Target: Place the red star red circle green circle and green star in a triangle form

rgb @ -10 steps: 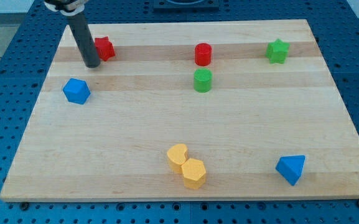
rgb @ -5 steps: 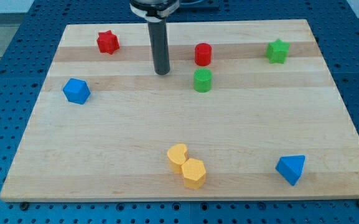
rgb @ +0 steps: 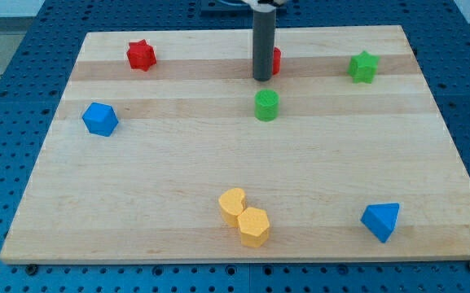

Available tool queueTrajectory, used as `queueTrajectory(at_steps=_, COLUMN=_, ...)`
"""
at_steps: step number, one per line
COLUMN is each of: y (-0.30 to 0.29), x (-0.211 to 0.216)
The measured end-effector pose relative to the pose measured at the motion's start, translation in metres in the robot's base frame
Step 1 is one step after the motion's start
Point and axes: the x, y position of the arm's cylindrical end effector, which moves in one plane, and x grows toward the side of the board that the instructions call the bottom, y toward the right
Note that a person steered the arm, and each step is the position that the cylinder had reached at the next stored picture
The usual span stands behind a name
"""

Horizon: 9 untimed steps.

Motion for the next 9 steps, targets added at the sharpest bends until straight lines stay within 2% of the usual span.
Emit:
queueTrajectory(at_steps=1, y=0.009, x=0.009)
queueTrajectory(at_steps=2, y=0.084, x=0.049)
queueTrajectory(at_steps=3, y=0.121, x=0.05)
queueTrajectory(at_steps=5, y=0.14, x=0.022)
queueTrajectory(at_steps=7, y=0.163, x=0.029)
queueTrajectory(at_steps=9, y=0.187, x=0.018)
